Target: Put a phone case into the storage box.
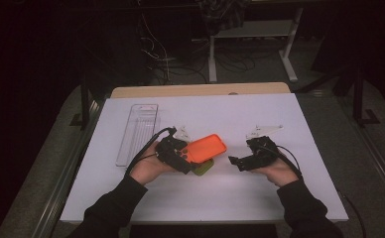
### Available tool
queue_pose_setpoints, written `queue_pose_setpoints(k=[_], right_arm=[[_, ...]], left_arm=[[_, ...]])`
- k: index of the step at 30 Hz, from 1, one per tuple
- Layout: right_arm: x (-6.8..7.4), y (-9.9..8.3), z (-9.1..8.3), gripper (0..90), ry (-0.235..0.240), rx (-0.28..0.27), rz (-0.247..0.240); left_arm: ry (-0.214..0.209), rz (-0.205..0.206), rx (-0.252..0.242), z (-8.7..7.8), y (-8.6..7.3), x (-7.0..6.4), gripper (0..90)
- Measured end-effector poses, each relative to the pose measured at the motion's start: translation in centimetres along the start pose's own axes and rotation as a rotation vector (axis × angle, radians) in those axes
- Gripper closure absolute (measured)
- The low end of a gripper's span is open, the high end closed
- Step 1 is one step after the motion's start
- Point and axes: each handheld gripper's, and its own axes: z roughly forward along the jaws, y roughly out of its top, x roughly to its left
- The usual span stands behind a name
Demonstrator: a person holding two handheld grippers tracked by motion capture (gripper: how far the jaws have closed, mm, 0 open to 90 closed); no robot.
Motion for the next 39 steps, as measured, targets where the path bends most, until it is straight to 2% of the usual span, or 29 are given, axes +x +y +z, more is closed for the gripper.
queue_pose_setpoints(k=[1,2,3,8,15,20,30,39], right_arm=[[0.2,-0.2,0.2,8.1,-0.002,0.001,0.004],[0.4,-0.3,0.4,7.9,-0.005,-0.004,0.007],[0.6,-0.6,0.6,7.9,-0.017,-0.017,0.013],[0.9,-1.3,1.8,6.9,0.002,-0.021,0.039],[1.2,-1.3,2.2,6.9,0.005,-0.024,0.015],[1.4,-1.3,2.3,7.1,-0.020,-0.025,-0.031],[2.3,-1.2,2.5,6.8,-0.101,-0.014,-0.206],[3.1,-1.2,2.4,6.3,-0.174,-0.035,-0.311]], left_arm=[[0.004,-0.002,0.004,0.0,0.0,0.0,16.2],[0.013,-0.023,-0.003,0.0,0.0,0.0,16.2],[0.017,-0.016,-0.001,0.0,0.0,0.1,16.2],[0.035,-0.041,-0.011,-0.2,-0.1,0.3,16.2],[0.035,-0.046,-0.017,-0.3,-0.1,0.4,16.2],[0.026,-0.045,-0.016,-0.4,-0.2,0.5,16.2],[0.014,-0.037,-0.011,-0.3,-0.2,0.3,16.2],[0.010,-0.032,-0.007,-0.2,-0.2,0.4,16.2]])
